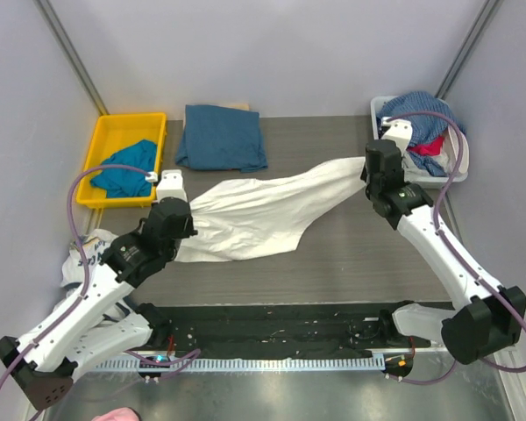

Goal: Fold and stack the t-shirts
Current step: Flatten the tshirt out

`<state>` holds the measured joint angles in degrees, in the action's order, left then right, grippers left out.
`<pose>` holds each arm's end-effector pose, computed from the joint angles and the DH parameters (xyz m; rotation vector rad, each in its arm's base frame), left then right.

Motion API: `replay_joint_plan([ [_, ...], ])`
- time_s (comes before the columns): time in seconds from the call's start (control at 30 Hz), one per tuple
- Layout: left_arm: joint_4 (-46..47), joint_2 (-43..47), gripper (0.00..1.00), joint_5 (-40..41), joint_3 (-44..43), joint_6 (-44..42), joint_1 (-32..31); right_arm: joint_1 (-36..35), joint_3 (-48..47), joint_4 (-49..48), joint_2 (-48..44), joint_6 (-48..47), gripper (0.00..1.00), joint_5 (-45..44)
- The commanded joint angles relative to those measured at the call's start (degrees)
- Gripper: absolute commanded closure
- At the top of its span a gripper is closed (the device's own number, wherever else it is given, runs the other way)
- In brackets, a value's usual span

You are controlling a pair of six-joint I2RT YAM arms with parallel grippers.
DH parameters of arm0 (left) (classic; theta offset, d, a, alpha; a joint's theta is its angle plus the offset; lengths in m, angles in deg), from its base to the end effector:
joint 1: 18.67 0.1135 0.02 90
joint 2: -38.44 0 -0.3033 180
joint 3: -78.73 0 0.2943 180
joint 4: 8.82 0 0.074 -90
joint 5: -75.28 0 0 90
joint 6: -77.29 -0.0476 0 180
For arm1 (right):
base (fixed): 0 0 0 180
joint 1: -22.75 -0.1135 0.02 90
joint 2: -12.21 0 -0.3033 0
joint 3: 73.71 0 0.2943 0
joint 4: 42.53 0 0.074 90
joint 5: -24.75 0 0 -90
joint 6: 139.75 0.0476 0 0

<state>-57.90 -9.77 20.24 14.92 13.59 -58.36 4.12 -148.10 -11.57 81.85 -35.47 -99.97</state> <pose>0.1679 -0.1039 0.3564 -0.1037 2.0378 -0.0575 0.3017 0.0731 0.3723 0.2994 1.9265 -0.2364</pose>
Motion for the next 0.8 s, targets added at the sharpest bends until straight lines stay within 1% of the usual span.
replay_joint_plan([
  [0.0, -2.3, 2.3, 1.00, 4.9, -4.9, -2.5, 0.3, 0.4, -5.5, 0.8, -5.4, -1.5, 0.99, -6.4],
  [0.2, -2.7, 2.2, 1.00, 4.3, -9.0, -5.1, 0.3, 0.4, -9.1, 1.8, -9.0, -3.1, 0.99, -3.0],
  [0.47, -2.8, 0.7, 1.00, 3.9, -18.0, -10.2, 0.3, 0.4, -14.4, 2.0, -14.1, -5.6, 0.99, -0.4],
  [0.6, -3.4, 0.7, 1.00, 3.4, -21.7, -10.7, 0.3, 0.4, -16.5, 3.0, -15.5, -6.3, 0.99, 0.7],
  [0.77, -4.8, 2.1, 1.00, 0.8, -23.3, -10.9, 0.3, 0.4, -19.3, 6.0, -17.3, -6.0, 0.99, 3.3],
])
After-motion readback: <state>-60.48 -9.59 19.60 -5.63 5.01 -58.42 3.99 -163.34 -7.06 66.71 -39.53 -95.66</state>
